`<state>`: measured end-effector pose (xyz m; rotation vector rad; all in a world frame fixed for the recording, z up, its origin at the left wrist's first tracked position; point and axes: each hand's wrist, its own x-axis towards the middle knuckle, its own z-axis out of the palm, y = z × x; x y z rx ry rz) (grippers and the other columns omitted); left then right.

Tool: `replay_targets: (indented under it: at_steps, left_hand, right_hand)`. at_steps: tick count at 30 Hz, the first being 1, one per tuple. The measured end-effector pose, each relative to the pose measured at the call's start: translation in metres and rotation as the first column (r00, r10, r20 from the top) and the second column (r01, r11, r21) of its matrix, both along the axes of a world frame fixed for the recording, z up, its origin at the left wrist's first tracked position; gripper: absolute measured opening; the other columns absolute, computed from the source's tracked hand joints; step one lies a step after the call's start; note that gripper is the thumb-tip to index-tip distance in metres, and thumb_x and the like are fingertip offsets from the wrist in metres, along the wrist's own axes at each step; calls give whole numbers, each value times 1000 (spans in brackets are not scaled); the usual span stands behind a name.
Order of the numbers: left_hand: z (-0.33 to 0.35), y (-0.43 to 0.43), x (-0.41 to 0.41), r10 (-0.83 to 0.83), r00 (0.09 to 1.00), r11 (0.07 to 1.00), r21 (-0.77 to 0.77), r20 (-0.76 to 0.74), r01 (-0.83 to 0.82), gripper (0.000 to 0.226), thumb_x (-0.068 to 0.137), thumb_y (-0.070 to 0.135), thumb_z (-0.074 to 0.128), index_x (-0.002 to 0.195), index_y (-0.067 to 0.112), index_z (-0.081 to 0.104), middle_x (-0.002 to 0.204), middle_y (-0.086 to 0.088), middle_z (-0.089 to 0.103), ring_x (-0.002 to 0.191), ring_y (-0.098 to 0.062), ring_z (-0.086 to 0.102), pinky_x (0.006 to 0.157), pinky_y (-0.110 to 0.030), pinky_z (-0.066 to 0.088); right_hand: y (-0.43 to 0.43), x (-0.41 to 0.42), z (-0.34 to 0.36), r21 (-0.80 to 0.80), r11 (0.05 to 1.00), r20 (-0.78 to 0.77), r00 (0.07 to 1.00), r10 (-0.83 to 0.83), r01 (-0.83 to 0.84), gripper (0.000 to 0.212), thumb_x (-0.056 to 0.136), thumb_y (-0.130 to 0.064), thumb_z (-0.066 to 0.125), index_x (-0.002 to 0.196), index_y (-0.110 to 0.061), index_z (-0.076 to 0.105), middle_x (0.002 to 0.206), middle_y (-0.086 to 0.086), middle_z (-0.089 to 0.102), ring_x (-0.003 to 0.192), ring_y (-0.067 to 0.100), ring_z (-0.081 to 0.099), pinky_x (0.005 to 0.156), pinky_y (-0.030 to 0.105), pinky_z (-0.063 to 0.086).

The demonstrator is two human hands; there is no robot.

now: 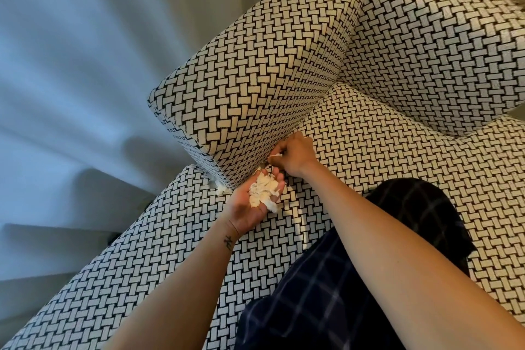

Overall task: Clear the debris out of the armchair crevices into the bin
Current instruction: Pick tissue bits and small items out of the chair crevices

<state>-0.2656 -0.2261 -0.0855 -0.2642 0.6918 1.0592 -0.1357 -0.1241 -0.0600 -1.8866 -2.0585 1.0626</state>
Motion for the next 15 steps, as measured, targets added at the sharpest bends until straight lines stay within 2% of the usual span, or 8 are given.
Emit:
replay_targets:
  at_steps: [2, 5, 9, 11, 15]
  left_hand:
    - [0, -1, 0, 9, 999, 1000, -17, 33, -9, 24, 91, 16, 56, 101, 0, 72, 116, -19, 68, 103, -32, 67, 86, -48, 61]
    - [2, -1, 2, 3, 999, 1000, -11, 42, -2, 27, 92, 16, 57, 100, -3, 75, 118, -20, 68, 100, -33, 70, 87, -48, 61]
    - [0, 0, 0, -6, 999, 1000, -14, 33, 7, 25, 91, 16, 59, 98, -1, 76, 122, -19, 68, 106, -32, 68, 88, -47, 61]
    - [1, -1, 1, -2, 999, 1000, -18, 39, 3, 23, 91, 15, 59, 103, 1, 73, 123, -19, 67, 109, -32, 66, 88, -48, 61]
    - [5, -3, 1, -6, 999, 1000, -14, 46, 7, 23, 93, 16, 58, 109, 3, 68, 124, -20, 67, 110, -33, 66, 88, -49, 60]
  right_hand:
    - [-2, 6, -1, 0, 1000, -49, 999, 19, -19, 19, 86, -36, 77, 99, -22, 77, 118, 5, 45, 126, 29, 37, 110, 36, 34]
    - [-4, 12, -5, 29, 1000, -111, 994, -3, 6, 17, 86, -30, 79, 98, -18, 78, 110, 1, 44, 124, 29, 43, 109, 36, 38]
    - [-10, 12, -8, 69, 997, -138, 990, -37, 46, 18, 90, -25, 76, 103, -13, 78, 115, 5, 48, 123, 26, 41, 101, 26, 31]
    - [-13, 12, -7, 75, 996, -137, 990, -34, 45, 18, 91, -24, 74, 103, -12, 76, 117, 6, 51, 122, 27, 41, 102, 28, 33]
    - [-16, 18, -5, 53, 992, -250, 963, -98, 115, 15, 93, -23, 71, 101, -10, 74, 113, 6, 57, 116, 27, 54, 102, 37, 45]
